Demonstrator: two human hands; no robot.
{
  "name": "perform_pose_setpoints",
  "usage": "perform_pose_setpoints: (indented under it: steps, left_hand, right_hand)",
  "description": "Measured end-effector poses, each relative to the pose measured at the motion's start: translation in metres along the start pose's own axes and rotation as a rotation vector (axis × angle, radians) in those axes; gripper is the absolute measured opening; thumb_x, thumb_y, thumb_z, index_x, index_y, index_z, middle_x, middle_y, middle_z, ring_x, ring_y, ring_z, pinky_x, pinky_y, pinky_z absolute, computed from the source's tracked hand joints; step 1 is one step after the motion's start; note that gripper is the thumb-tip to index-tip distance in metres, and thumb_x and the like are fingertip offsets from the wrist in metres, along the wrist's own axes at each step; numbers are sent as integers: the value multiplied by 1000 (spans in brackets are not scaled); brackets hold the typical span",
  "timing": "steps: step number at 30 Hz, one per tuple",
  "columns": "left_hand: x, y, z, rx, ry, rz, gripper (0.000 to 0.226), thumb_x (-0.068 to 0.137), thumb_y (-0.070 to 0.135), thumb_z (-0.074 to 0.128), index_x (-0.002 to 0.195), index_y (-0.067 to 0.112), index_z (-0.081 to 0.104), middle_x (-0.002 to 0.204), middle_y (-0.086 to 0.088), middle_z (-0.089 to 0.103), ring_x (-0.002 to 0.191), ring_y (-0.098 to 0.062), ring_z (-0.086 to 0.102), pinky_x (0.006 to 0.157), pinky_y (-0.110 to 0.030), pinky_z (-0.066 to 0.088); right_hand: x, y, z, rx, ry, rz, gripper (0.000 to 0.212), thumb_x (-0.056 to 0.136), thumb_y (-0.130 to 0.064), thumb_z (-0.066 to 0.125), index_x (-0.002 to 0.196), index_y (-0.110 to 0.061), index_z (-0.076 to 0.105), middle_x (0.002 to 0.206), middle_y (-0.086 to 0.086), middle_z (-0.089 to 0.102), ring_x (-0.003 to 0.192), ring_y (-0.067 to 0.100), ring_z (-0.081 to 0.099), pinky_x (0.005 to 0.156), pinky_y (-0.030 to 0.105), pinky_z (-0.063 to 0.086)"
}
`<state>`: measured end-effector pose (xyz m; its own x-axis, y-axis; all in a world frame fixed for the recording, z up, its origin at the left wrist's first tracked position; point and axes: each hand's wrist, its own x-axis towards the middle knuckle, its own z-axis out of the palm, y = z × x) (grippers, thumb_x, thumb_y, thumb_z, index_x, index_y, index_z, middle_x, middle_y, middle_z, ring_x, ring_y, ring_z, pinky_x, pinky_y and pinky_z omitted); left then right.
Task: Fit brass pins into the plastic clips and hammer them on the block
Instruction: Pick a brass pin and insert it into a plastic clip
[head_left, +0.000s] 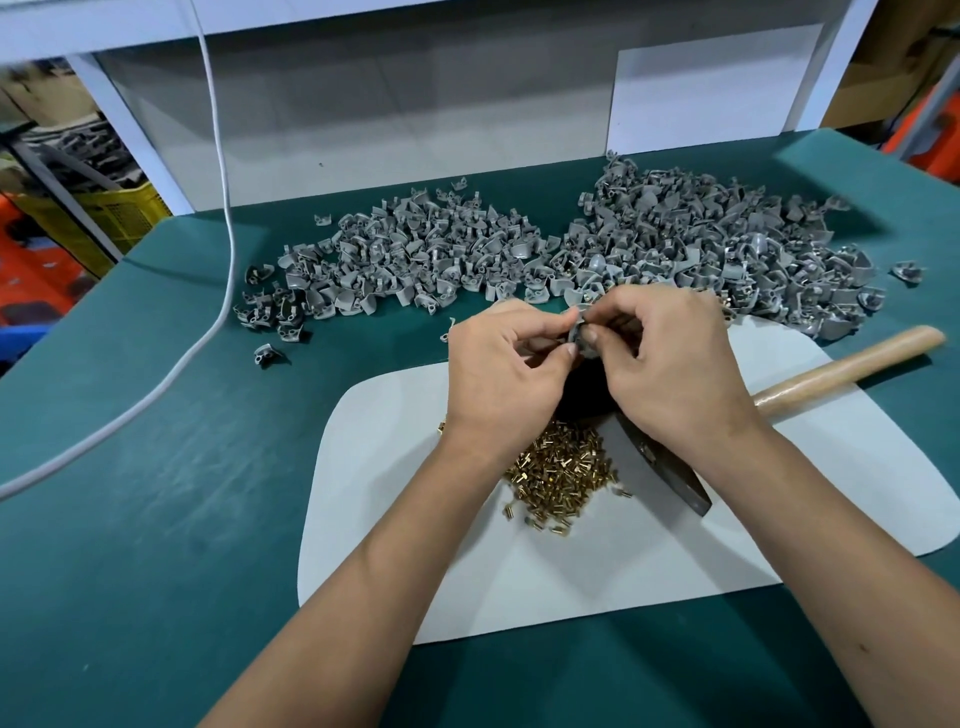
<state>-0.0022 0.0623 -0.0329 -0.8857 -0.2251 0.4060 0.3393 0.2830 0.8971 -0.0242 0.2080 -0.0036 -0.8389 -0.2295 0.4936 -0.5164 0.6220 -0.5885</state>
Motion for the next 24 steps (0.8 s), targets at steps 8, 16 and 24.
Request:
perform_pose_setpoints:
  steps: [8, 16, 24]
  left_hand:
    - [3, 2, -4, -240, 6, -163, 29, 79, -12, 77, 101, 6, 79, 90, -12, 79, 87, -33, 76, 87, -46, 62]
    - [5, 3, -12, -381, -103, -201, 24, 85, -13, 72, 98, 7, 78, 89, -14, 78, 81, -26, 76, 77, -33, 63]
    - [8, 0, -20, -440, -153, -220, 19, 92, 0, 70, 110, 1, 75, 100, -25, 74, 84, -27, 74, 81, -36, 63]
  right_hand:
    - [5, 8, -7, 60, -29, -87, 16, 89, -7, 74, 102, -15, 79, 95, -5, 74, 90, 7, 68, 86, 17, 52]
    - [5, 12, -11, 21, 24, -277, 8, 88, -7, 76, 96, -10, 78, 91, -3, 71, 85, 9, 64, 82, 20, 51]
    - [4, 10, -9, 11, 3, -259, 6, 93, -3, 68, 97, -7, 70, 93, 0, 65, 88, 11, 58, 82, 14, 44]
